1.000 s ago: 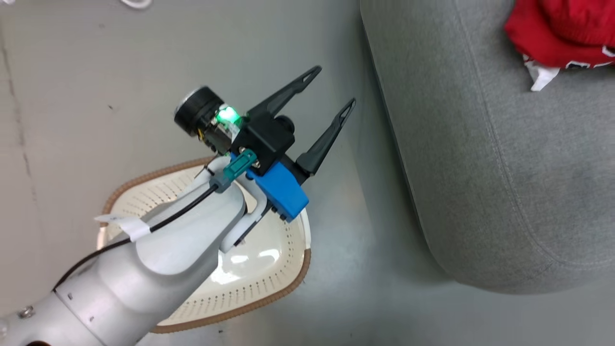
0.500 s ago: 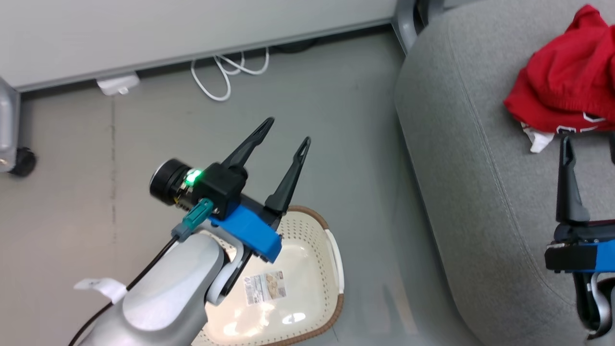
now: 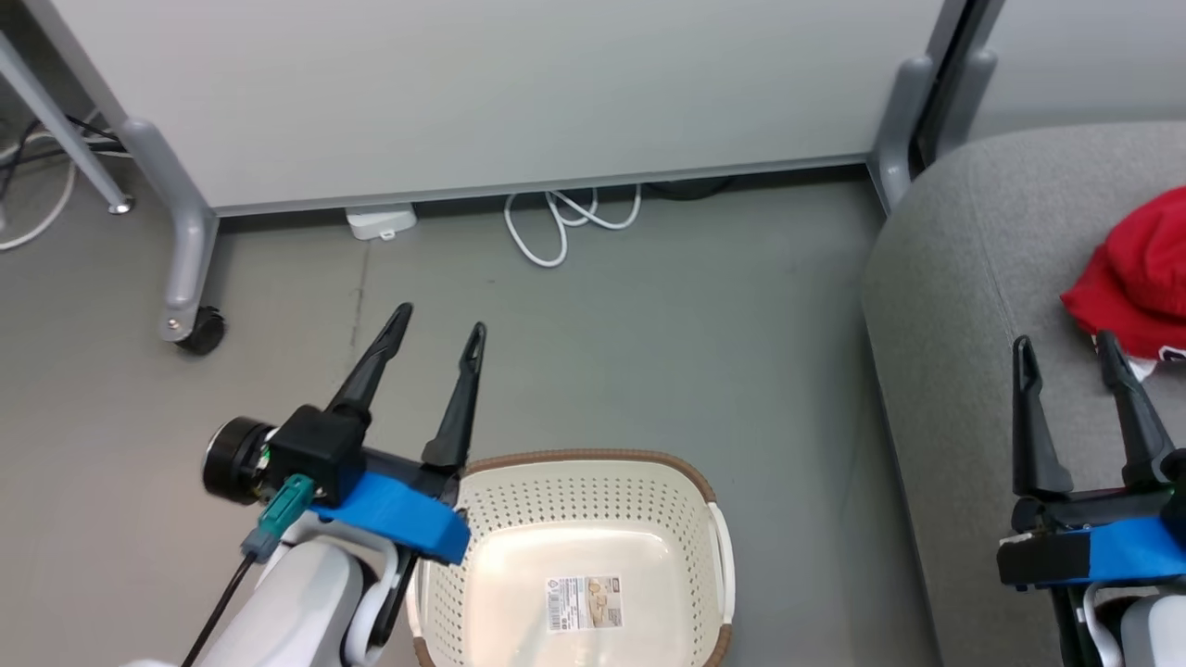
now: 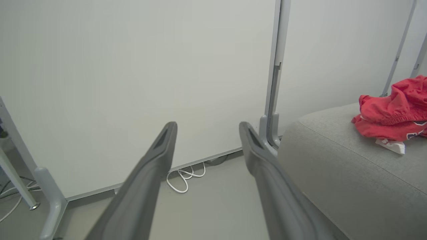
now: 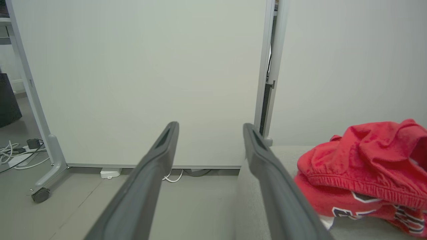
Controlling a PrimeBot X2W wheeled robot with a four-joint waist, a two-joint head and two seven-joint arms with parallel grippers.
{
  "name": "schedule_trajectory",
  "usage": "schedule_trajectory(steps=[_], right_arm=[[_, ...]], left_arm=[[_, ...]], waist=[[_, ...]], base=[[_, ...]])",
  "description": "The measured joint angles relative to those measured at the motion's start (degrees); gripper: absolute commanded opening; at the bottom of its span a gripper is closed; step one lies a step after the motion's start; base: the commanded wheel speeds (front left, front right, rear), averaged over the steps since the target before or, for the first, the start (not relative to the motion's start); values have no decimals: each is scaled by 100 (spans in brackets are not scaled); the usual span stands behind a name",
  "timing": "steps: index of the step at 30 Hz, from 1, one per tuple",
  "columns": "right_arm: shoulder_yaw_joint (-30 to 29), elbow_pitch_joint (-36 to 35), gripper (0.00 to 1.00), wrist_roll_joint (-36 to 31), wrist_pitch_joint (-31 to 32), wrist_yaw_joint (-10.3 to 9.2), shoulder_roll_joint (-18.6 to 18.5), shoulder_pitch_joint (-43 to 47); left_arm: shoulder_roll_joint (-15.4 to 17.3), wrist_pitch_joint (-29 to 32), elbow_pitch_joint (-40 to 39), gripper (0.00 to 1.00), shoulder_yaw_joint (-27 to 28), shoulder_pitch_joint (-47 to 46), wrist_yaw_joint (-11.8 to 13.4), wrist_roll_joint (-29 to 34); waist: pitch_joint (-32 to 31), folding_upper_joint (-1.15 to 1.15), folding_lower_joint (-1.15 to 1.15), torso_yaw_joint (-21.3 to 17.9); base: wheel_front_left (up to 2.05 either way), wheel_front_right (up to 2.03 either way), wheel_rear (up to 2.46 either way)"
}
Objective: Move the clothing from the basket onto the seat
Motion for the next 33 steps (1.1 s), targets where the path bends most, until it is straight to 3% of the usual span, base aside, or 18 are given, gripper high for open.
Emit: schedule_trajectory(steps=[8,12,18,25,33], right_arm=[[114,88,100,-22,0,0,144,134],[167,129,100,-22,0,0,215,237],[220,143,100,-21,-1,0,291,335],[198,250,100,24,0,0,341,487],[275,380,100,51,0,0,393,578]], left_arm=[[-236,0,-315,100,975,669,-143,493],[-519,0,-541,100,1625,1121,-300,788],[-861,0,-638,100,2172,1477,-542,1050],[-1069,0,-643,100,2554,1677,-731,1229],[-1196,0,-627,100,2735,1807,-783,1325]], waist=[[-262,0,0,176],[-403,0,0,196],[-507,0,0,193],[-586,0,1,208],[-646,0,1,224]], base=[[0,0,0],[0,0,0],[0,0,0],[0,0,0],[0,0,0]])
